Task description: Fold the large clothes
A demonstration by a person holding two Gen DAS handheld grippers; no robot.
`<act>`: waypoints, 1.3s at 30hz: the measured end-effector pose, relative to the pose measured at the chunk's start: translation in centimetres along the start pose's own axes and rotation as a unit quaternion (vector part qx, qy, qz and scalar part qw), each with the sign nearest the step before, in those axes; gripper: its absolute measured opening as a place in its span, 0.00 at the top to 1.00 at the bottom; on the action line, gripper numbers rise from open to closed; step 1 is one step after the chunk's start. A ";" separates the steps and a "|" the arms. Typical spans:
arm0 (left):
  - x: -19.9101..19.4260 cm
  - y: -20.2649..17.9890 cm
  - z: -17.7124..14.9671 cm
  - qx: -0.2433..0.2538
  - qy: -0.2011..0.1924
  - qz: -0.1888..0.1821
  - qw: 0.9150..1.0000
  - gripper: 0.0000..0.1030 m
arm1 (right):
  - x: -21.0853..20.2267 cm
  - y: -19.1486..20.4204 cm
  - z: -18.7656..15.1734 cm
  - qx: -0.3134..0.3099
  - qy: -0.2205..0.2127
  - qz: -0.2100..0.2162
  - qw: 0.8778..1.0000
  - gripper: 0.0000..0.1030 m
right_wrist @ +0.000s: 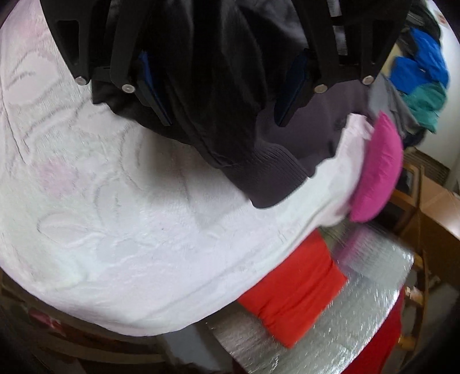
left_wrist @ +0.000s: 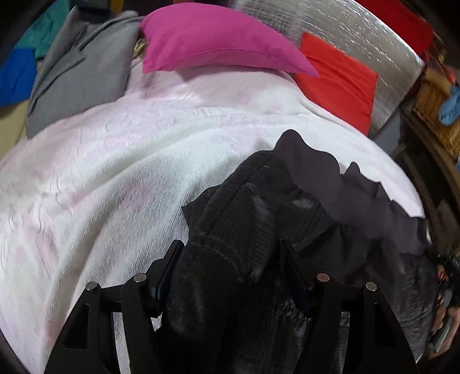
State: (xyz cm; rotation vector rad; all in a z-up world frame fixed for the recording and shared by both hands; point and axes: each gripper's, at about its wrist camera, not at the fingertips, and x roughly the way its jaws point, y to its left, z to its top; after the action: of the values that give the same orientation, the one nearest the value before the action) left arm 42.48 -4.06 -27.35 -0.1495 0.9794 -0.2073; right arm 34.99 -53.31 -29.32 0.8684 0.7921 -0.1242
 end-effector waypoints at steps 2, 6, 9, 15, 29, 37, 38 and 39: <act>0.1 -0.3 0.1 0.009 -0.004 0.005 1.000 0.34 | 0.0 0.2 0.1 -0.004 -0.005 -0.001 1.000 0.56; 0.1 -0.7 0.3 0.021 -0.012 0.016 1.000 0.34 | -1.4 1.1 0.3 -0.022 -0.044 0.009 0.999 0.68; -0.1 -1.1 0.3 0.030 -0.018 0.026 0.999 0.34 | -2.4 1.8 0.2 -0.039 -0.070 0.010 0.997 0.68; -0.3 -1.6 0.1 0.042 -0.028 0.036 0.998 0.34 | 0.7 -1.1 0.6 0.011 -0.025 -0.002 1.000 0.68; -0.9 -2.7 -0.4 0.082 -0.050 0.068 0.993 0.34 | -3.6 -3.3 -0.2 0.057 -0.035 0.028 0.997 0.32; -3.0 -3.8 -0.4 0.083 -0.082 0.093 0.989 0.34 | -11.6 -0.9 -3.3 -0.012 -0.135 0.021 0.990 0.32; -4.2 -4.2 -0.5 0.081 -0.100 0.100 0.987 0.34 | -12.7 0.3 -4.3 -0.033 -0.150 0.008 0.988 0.31; -5.2 -4.5 -0.6 0.083 -0.116 0.106 0.984 0.34 | -13.4 1.3 -5.0 -0.049 -0.160 -0.004 0.986 0.30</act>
State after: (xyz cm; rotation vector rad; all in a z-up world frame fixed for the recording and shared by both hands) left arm 38.66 -7.22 -22.46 0.0825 0.7353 -0.0729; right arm 23.10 -51.64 -21.43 0.7285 0.4963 -0.2237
